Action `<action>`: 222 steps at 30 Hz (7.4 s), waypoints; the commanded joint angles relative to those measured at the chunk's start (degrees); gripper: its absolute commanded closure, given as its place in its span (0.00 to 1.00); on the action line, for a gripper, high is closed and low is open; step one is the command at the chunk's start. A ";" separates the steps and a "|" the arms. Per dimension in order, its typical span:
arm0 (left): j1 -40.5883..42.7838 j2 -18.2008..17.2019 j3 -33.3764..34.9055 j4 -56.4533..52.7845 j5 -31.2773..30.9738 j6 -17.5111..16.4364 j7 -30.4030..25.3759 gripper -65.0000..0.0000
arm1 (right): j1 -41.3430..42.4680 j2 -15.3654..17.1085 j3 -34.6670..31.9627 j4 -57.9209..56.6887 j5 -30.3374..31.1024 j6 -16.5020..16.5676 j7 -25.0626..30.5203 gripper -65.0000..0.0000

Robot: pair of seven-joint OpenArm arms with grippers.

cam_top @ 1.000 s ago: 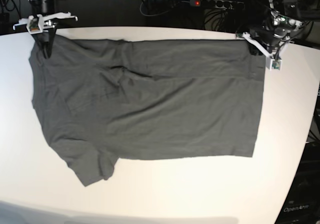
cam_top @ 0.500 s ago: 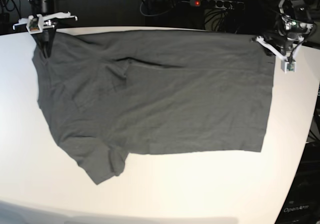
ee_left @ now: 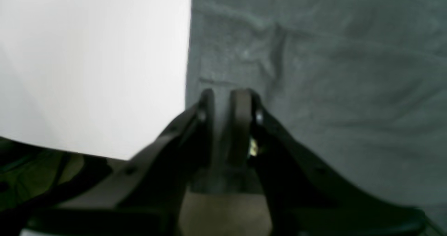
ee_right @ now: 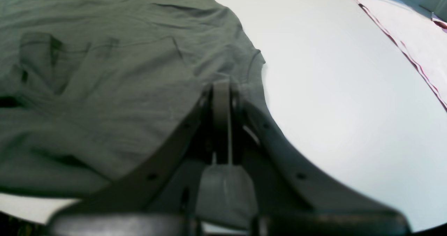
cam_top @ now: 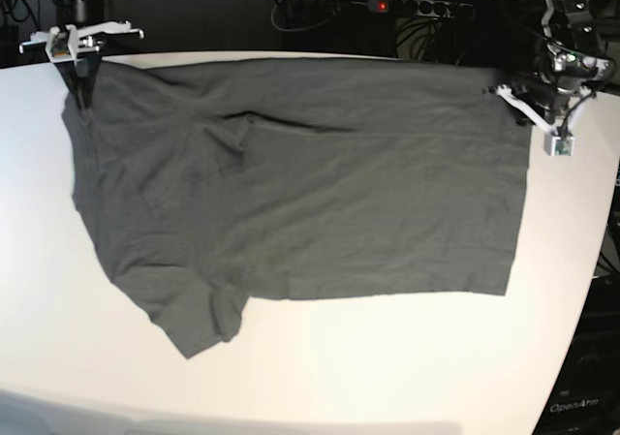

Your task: Fold the T-shirt properly

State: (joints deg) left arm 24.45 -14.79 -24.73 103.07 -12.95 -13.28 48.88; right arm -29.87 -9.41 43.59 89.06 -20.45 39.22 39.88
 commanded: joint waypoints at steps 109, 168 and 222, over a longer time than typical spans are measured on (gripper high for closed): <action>-61.59 -8.99 23.10 -78.76 0.07 -0.04 -30.20 0.25 | 23.32 0.41 -2.49 10.33 -19.51 0.78 -34.56 1.00; -61.50 -5.74 27.85 -78.58 -0.54 -4.26 -30.82 0.48 | 23.85 0.41 -6.71 10.24 -19.42 0.78 -34.74 1.00; -55.17 -7.06 21.17 -72.25 -0.02 -4.08 -30.11 0.96 | 56.64 16.13 -25.62 -27.56 -25.57 0.78 -47.13 0.99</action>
State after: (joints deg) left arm -30.00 -21.26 -3.60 30.74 -13.80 -17.82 16.78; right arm 25.39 6.17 17.96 60.20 -46.44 39.90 -8.16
